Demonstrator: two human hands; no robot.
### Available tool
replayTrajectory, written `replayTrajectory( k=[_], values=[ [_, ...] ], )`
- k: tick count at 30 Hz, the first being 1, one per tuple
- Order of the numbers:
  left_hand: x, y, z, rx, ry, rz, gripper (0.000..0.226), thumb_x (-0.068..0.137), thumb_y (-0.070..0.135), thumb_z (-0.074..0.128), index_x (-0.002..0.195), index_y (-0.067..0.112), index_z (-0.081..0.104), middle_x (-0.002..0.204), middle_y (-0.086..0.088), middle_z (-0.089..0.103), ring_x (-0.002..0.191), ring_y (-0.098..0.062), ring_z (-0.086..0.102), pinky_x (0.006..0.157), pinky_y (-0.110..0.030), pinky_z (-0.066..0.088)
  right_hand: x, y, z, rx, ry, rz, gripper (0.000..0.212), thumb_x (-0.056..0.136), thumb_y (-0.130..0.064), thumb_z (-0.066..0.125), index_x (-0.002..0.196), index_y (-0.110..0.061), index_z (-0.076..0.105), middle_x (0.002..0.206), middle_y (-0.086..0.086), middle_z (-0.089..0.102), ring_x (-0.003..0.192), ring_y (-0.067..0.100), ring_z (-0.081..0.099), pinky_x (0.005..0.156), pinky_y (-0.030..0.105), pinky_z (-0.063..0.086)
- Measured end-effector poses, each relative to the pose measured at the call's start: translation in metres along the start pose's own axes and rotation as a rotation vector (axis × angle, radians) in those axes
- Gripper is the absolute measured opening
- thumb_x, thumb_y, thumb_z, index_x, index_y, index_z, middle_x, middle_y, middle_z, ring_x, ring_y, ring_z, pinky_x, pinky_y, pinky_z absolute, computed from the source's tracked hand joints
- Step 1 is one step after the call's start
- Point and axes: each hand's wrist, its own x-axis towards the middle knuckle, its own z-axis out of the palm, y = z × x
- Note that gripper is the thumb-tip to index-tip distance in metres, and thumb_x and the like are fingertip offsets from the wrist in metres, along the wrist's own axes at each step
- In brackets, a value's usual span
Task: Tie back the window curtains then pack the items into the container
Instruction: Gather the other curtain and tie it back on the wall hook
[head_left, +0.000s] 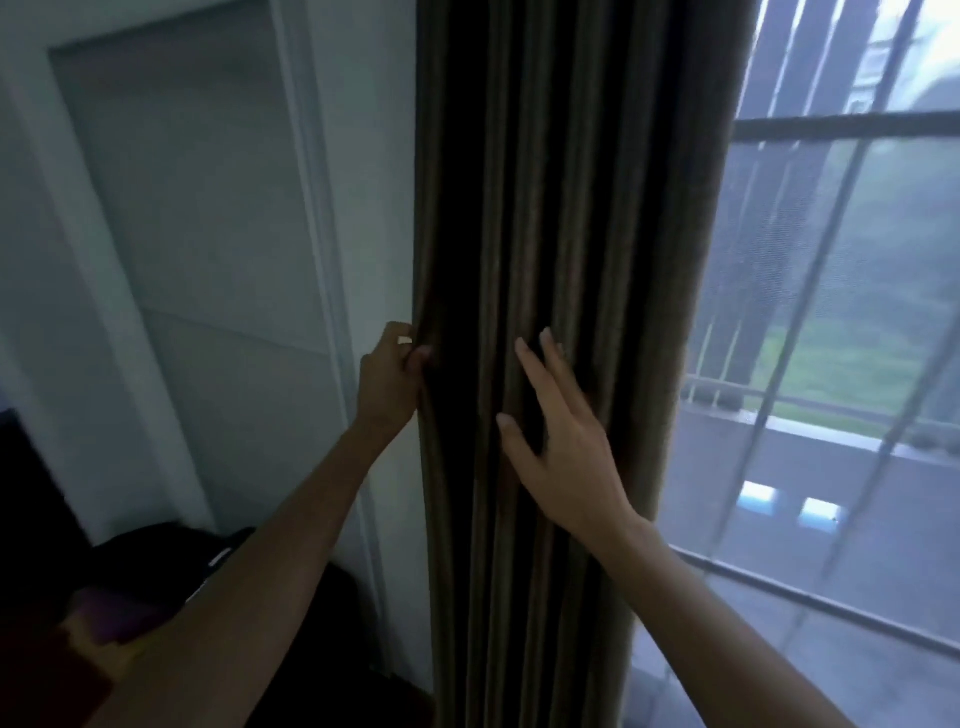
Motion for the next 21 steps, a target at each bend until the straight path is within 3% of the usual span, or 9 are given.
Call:
replayTrajectory(
  k=[5, 7, 9, 13, 16, 17, 19, 21],
  values=[
    [0.006, -0.031, -0.012, -0.04, -0.116, 0.02, 0.015, 0.093, 0.01, 0.06, 0.091, -0.002, 0.07, 0.086, -0.007, 0.071, 0.075, -0.017, 0.064, 0.062, -0.019, 0.046, 0.031, -0.029, 0.026, -0.064, 0.085, 0.008, 0.06, 0.098, -0.027, 0.054, 0.152, -0.017, 0.029, 0.162, 0.001, 0.017, 0.149, 0.008, 0.014, 0.118, 0.02, 0.016],
    [0.001, -0.042, -0.013, -0.099, -0.181, -0.031, 0.01, 0.09, 0.007, 0.062, 0.085, 0.007, 0.071, 0.079, 0.0, 0.068, 0.066, 0.002, 0.059, 0.058, -0.013, 0.041, 0.051, -0.039, 0.033, -0.104, 0.125, 0.002, 0.059, 0.098, -0.025, 0.055, 0.151, -0.015, 0.032, 0.161, 0.005, 0.02, 0.148, 0.013, 0.02, 0.119, 0.024, 0.02],
    [-0.011, -0.056, -0.011, -0.102, -0.237, -0.063, 0.02, 0.088, 0.008, 0.064, 0.071, 0.018, 0.061, 0.065, 0.008, 0.06, 0.055, 0.012, 0.052, 0.052, -0.011, 0.034, 0.074, -0.048, 0.038, -0.154, 0.178, -0.011, 0.057, 0.098, -0.023, 0.055, 0.15, -0.013, 0.033, 0.16, 0.009, 0.024, 0.147, 0.018, 0.024, 0.119, 0.027, 0.022],
    [-0.029, -0.077, -0.016, -0.139, -0.273, -0.115, 0.027, 0.083, 0.044, 0.06, 0.068, 0.022, 0.053, 0.062, 0.009, 0.055, 0.056, 0.003, 0.049, 0.053, -0.018, 0.034, 0.113, -0.057, 0.044, -0.29, 0.241, -0.024, 0.058, 0.097, -0.023, 0.055, 0.15, -0.012, 0.033, 0.16, 0.013, 0.022, 0.146, 0.025, 0.026, 0.119, 0.034, 0.025],
    [-0.03, -0.082, -0.024, -0.169, -0.268, -0.135, 0.053, 0.077, 0.067, 0.057, 0.073, 0.015, 0.054, 0.062, 0.005, 0.056, 0.055, -0.002, 0.048, 0.051, -0.017, 0.034, 0.13, -0.057, 0.047, -0.373, 0.237, 0.028, 0.061, 0.097, -0.019, 0.055, 0.152, -0.016, 0.029, 0.162, 0.011, 0.013, 0.148, 0.024, 0.018, 0.117, 0.024, 0.015],
    [-0.03, -0.081, -0.026, -0.192, -0.277, -0.147, 0.049, 0.08, 0.061, 0.06, 0.073, 0.013, 0.054, 0.063, 0.002, 0.056, 0.055, -0.006, 0.049, 0.052, -0.021, 0.036, 0.133, -0.056, 0.049, -0.4, 0.24, 0.045, 0.061, 0.097, -0.017, 0.056, 0.152, -0.017, 0.028, 0.163, 0.011, 0.01, 0.149, 0.024, 0.014, 0.114, 0.02, 0.01],
    [-0.029, -0.083, -0.027, -0.166, -0.292, -0.197, 0.026, 0.086, 0.029, 0.068, 0.073, 0.013, 0.053, 0.066, -0.002, 0.057, 0.061, -0.014, 0.052, 0.057, -0.028, 0.041, 0.134, -0.054, 0.053, -0.48, 0.283, 0.062, 0.061, 0.096, -0.011, 0.056, 0.151, -0.018, 0.03, 0.163, 0.013, 0.007, 0.15, 0.025, 0.009, 0.109, 0.014, 0.005],
    [-0.031, -0.09, -0.028, -0.183, -0.297, -0.261, 0.025, 0.084, 0.009, 0.069, 0.069, 0.017, 0.051, 0.068, -0.005, 0.062, 0.064, -0.02, 0.057, 0.063, -0.037, 0.05, 0.13, -0.052, 0.058, -0.57, 0.346, 0.08, 0.062, 0.094, -0.006, 0.057, 0.15, -0.019, 0.032, 0.162, 0.015, 0.007, 0.15, 0.027, 0.009, 0.107, 0.017, 0.006]
  ],
)
